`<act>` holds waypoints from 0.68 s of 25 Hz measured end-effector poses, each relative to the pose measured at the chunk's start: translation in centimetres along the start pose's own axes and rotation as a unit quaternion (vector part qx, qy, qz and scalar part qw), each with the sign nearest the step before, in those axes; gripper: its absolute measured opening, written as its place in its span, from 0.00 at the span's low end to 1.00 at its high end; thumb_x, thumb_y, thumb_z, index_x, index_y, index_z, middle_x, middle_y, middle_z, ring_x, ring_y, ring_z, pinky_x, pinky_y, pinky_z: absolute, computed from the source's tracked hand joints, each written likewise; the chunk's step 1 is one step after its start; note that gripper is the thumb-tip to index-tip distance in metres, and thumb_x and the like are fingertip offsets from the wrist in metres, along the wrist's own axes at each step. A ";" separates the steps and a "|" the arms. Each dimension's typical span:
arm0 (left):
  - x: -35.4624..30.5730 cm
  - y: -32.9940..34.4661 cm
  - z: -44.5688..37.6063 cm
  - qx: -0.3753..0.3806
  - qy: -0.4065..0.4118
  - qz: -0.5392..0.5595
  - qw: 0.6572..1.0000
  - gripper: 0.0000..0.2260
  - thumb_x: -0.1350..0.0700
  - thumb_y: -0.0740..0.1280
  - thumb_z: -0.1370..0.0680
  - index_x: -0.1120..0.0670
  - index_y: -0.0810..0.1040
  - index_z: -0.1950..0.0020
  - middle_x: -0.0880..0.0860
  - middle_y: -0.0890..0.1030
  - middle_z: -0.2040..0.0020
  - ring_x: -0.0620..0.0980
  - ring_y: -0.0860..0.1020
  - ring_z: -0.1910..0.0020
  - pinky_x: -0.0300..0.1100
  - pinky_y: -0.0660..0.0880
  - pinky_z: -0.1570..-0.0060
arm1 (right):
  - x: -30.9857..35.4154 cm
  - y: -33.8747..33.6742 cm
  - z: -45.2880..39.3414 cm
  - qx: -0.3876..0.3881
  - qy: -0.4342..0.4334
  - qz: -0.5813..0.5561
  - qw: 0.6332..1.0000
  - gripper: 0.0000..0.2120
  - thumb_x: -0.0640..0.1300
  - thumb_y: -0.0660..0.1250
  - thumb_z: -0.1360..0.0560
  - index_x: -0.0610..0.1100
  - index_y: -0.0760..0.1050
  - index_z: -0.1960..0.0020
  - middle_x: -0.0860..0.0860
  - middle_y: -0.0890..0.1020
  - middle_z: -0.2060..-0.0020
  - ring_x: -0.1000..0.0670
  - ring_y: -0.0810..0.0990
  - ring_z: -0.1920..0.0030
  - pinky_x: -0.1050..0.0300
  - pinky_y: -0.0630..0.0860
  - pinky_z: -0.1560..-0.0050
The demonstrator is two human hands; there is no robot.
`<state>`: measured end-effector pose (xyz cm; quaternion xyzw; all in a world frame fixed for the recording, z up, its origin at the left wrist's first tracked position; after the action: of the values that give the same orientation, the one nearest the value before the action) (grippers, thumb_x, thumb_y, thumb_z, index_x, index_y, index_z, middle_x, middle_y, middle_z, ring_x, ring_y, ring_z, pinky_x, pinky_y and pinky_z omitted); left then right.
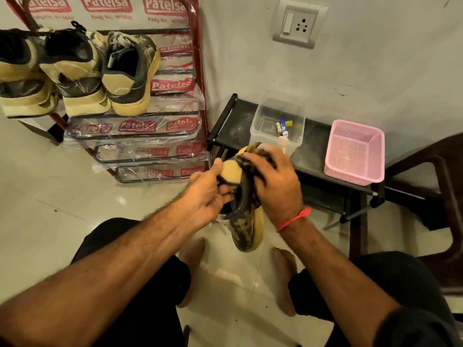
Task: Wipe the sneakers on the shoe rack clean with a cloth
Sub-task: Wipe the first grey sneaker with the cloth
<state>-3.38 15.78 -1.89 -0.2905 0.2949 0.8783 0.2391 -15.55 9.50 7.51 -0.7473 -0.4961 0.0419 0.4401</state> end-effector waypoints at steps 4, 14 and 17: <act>-0.7 -0.4 -0.2 0.007 -0.037 0.035 0.999 0.16 0.48 0.56 0.14 0.58 0.79 0.43 0.56 0.85 0.64 0.50 0.85 0.70 0.48 0.82 0.70 | 1.9 1.2 1.6 0.033 -0.035 -0.048 0.998 0.17 0.39 0.64 0.26 0.45 0.83 0.40 0.43 0.80 0.41 0.39 0.80 0.45 0.45 0.81 0.46; -3.7 1.7 2.5 0.106 0.100 -0.112 0.983 0.23 0.45 0.73 0.30 0.54 0.79 0.38 0.54 0.86 0.44 0.52 0.84 0.42 0.44 0.82 0.45 | -3.4 1.1 0.3 -0.026 0.205 -0.358 0.911 0.21 0.25 0.63 0.28 0.42 0.82 0.41 0.42 0.73 0.43 0.49 0.74 0.37 0.55 0.71 0.30; -6.5 1.9 3.8 -0.014 0.335 -0.413 0.847 0.25 0.36 0.71 0.30 0.50 0.79 0.39 0.52 0.79 0.42 0.46 0.78 0.44 0.30 0.74 0.44 | -4.4 1.8 0.6 -0.059 0.255 -0.416 0.871 0.19 0.26 0.64 0.26 0.41 0.81 0.40 0.40 0.74 0.42 0.45 0.75 0.36 0.48 0.72 0.30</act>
<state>-1.22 15.27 5.56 -0.6653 0.1974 0.5518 0.4625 -16.74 6.25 4.25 -0.4809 -0.6329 -0.3665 0.4836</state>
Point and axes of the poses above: each hand's wrist, its own z-axis away from the middle knuckle, its own y-axis out of the palm, x = y × z, the point moved 9 cm from there along -z, towards the middle knuckle
